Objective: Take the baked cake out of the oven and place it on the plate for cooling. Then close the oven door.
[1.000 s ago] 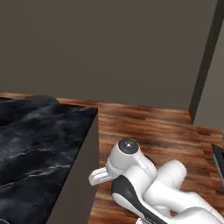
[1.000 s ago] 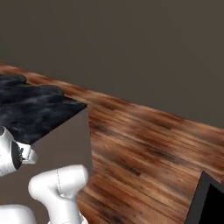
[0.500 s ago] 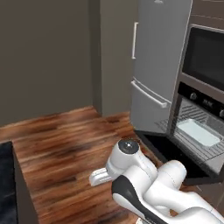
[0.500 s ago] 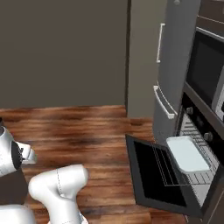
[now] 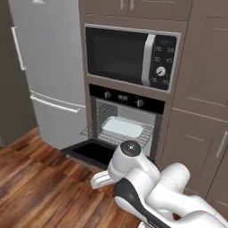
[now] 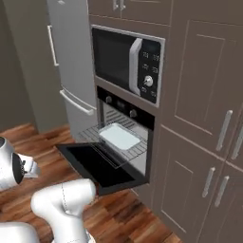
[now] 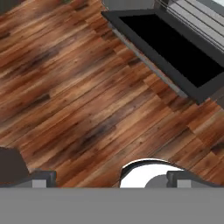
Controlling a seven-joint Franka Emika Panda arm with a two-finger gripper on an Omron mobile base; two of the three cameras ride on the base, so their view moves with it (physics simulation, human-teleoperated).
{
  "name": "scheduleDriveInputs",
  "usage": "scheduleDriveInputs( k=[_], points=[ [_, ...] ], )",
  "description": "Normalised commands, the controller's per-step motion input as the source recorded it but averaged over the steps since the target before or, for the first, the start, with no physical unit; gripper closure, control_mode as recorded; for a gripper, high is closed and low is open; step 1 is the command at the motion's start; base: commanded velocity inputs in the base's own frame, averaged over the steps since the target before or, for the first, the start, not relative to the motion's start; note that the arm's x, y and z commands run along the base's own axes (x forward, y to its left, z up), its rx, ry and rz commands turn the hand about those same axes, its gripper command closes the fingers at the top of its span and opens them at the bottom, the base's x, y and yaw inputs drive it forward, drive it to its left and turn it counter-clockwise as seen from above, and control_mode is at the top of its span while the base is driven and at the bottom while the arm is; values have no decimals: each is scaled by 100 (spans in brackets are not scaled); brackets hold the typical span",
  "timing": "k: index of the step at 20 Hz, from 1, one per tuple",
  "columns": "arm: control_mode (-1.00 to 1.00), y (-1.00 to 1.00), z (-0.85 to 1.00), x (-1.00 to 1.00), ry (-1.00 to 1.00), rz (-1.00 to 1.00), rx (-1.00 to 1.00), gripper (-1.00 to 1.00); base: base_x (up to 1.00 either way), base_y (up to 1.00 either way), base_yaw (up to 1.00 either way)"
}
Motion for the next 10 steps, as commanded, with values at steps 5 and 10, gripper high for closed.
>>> scheduleDriveInputs(
  k=[5, 10],
  points=[
    [100, 0, 0, 0, 0, 0, 0, -100, 10, 16, -83],
    [100, 0, 0, 0, 0, 0, 0, -100, 25, 24, -48]
  ],
)
